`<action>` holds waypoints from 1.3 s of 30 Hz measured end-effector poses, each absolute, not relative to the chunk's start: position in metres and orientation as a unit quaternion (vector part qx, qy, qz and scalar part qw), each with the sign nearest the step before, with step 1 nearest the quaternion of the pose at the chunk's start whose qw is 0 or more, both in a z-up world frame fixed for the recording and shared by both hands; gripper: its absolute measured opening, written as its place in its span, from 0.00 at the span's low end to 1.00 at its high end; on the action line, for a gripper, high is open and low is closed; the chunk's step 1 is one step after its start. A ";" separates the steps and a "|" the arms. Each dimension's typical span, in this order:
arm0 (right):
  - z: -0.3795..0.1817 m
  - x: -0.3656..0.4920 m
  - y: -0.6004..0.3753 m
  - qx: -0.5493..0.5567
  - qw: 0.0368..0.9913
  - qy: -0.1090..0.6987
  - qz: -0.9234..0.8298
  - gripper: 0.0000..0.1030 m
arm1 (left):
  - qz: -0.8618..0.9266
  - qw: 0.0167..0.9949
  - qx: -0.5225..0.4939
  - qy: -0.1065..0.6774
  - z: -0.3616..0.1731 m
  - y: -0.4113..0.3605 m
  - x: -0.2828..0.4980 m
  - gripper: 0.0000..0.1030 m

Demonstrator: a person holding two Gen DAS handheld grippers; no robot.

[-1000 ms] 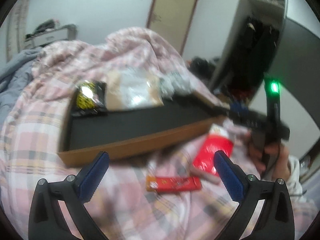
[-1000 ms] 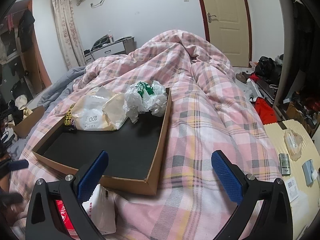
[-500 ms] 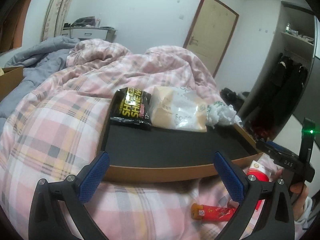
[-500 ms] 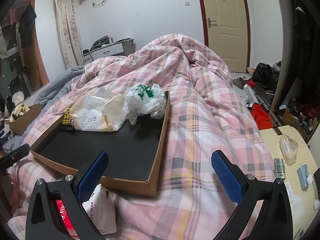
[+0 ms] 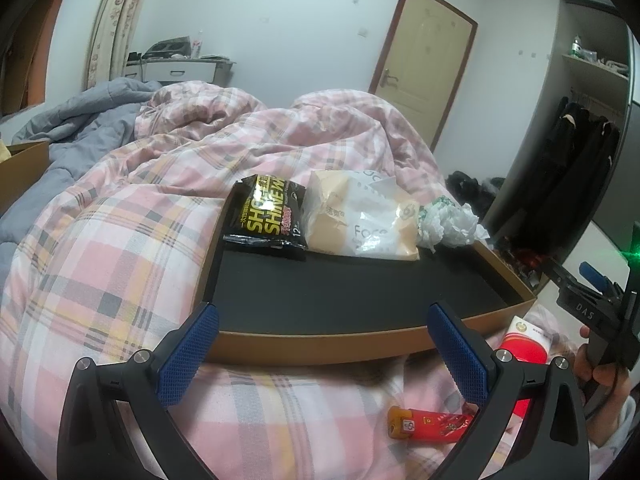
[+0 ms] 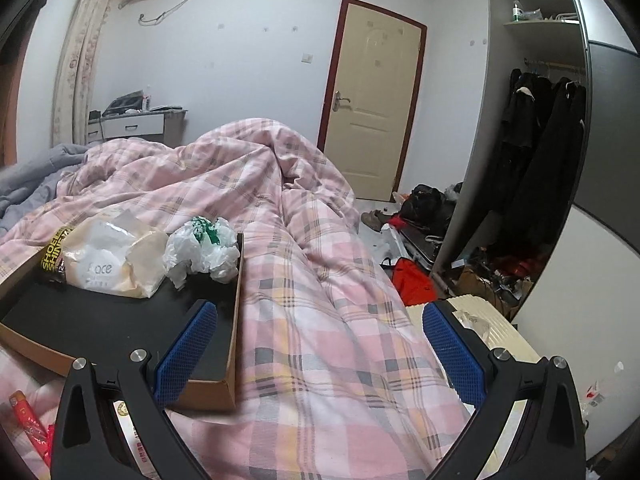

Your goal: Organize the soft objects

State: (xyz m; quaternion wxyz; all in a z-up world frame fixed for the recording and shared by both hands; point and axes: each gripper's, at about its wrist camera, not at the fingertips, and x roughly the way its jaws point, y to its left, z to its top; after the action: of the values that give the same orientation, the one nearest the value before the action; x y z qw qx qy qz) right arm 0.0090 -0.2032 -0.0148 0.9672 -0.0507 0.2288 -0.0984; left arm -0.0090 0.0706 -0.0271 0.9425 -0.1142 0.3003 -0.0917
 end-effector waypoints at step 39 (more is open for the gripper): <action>-0.009 -0.006 -0.191 -0.069 0.978 0.168 -0.101 0.99 | -0.072 0.943 -0.076 0.315 -0.032 0.064 -0.007 1.00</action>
State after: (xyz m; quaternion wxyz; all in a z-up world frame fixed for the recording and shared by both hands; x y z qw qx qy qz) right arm -0.0056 -0.1905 -0.0088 0.9781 -0.0686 0.1682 -0.1014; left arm -0.0075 0.0641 -0.0320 0.9433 -0.0760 0.3148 -0.0723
